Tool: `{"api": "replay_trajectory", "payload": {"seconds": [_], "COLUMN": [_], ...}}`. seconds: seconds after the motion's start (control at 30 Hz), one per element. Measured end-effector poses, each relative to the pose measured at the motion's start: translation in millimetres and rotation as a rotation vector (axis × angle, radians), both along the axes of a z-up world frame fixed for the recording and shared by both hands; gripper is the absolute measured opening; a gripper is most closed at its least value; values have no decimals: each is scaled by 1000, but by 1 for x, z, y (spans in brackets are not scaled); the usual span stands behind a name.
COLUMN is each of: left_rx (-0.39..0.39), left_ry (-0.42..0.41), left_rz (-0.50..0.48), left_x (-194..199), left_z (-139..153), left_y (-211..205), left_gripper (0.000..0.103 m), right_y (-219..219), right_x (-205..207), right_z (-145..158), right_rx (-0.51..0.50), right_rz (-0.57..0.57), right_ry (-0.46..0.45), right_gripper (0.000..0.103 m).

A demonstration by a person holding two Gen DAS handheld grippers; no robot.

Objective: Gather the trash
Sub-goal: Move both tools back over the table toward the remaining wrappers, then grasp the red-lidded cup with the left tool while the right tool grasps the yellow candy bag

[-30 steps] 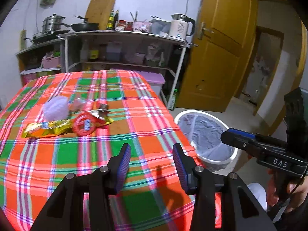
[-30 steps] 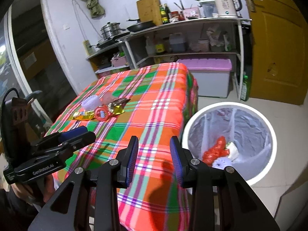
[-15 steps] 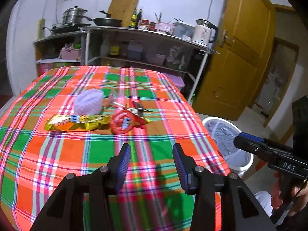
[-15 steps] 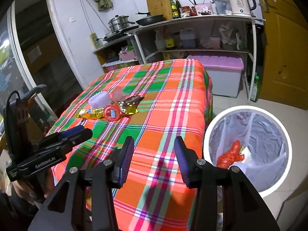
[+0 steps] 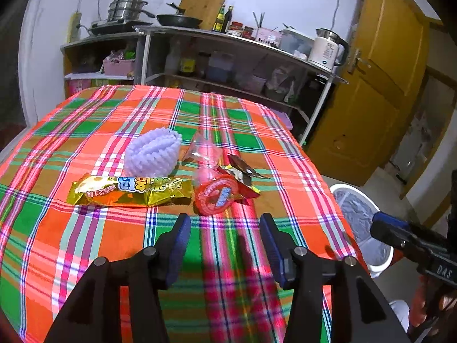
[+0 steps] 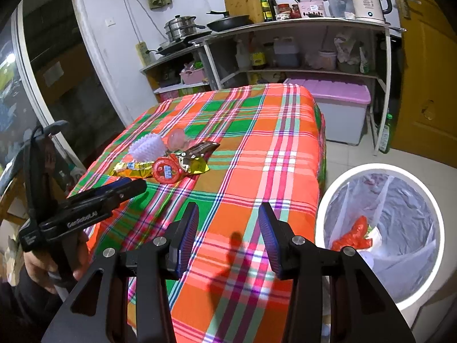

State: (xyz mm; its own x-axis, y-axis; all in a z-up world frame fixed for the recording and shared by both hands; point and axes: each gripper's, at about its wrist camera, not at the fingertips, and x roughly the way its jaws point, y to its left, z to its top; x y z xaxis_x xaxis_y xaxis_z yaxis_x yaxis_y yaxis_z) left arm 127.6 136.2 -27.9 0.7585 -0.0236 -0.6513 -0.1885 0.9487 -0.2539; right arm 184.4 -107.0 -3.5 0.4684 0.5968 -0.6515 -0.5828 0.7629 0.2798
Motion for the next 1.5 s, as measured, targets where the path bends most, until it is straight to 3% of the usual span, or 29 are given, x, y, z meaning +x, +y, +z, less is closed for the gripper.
{"api": "replay_trajectory", "payload": {"seconds": [0.1, 0.63, 0.83, 1.13, 1.5], "left_rx": [-16, 10, 11, -17, -31], "left_ry": [13, 106, 125, 96, 20], "left_rz": [22, 103, 119, 107, 45], "left_x": [11, 62, 67, 51, 4], "left_z": [-5, -27, -30, -26, -12], "left_y": [6, 6, 5, 7, 7], "left_gripper": [57, 58, 43, 41, 41], "right_y": [3, 0, 0, 9, 42], "right_x": [5, 26, 29, 30, 29], "right_z": [-5, -18, -20, -19, -13], "right_rx": [-2, 3, 3, -3, -8], "right_rz": [2, -11, -12, 2, 56], "right_ry": [10, 40, 45, 46, 35], "right_gripper": [45, 45, 45, 45, 45]}}
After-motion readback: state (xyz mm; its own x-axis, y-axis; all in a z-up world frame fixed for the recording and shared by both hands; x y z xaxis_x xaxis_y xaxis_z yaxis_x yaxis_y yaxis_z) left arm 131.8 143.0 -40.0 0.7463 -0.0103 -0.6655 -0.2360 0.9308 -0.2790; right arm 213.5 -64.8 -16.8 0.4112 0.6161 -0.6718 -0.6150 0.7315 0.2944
